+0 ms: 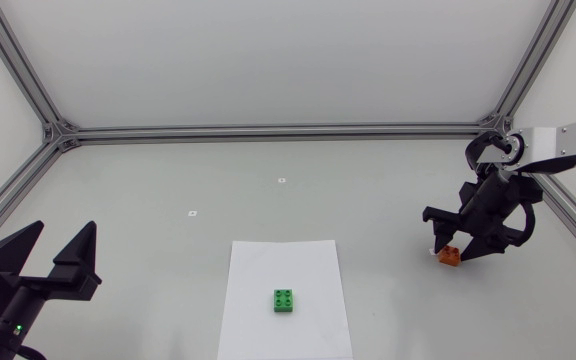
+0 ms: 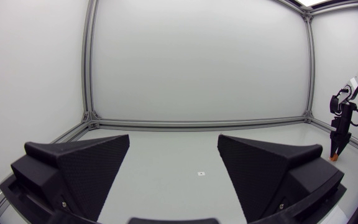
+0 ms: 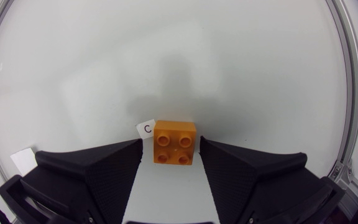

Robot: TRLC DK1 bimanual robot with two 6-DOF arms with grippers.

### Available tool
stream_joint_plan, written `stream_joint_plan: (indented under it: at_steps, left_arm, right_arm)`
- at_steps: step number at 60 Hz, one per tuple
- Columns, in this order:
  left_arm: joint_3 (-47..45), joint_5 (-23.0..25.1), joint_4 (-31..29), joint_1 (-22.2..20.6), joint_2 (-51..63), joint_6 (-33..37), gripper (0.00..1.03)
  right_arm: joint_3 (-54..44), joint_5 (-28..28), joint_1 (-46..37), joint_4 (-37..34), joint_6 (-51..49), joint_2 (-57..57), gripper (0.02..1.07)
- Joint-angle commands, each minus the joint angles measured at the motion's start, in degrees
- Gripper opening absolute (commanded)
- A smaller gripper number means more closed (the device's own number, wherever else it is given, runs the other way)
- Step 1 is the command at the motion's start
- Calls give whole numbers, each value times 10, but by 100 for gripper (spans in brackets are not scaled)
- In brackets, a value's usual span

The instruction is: Pick up the orange 2x2 brick with the right arm and stack it on top of the green 2x2 brick in the center

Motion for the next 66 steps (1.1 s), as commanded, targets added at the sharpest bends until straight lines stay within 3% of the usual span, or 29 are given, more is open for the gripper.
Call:
stream_joint_plan:
  at_steps: [1, 5, 31, 35, 45, 49, 66]
  left_arm:
    - [-23, 3, -8, 2, -5, 7, 99]
    - [-23, 3, -8, 2, -5, 7, 99]
    - [-23, 3, -8, 2, -5, 7, 99]
    - [-23, 3, -8, 2, -5, 7, 99]
    - [-23, 3, -8, 2, -5, 7, 99]
    - [-23, 3, -8, 2, -5, 7, 99]
    - [-23, 3, -8, 2, -5, 7, 99]
  right_arm:
    - [-16, 3, -4, 0, 15, -4, 68]
    - [-20, 3, -7, 2, 13, -5, 61]
    - [-21, 5, -13, 3, 8, -8, 60]
    - [-21, 5, -12, 7, 8, -8, 52]
    - [-25, 4, -7, 9, 8, -8, 51]
    - [-27, 5, -6, 11, 8, -10, 43]
    - [-37, 14, 5, 16, 1, -38, 29]
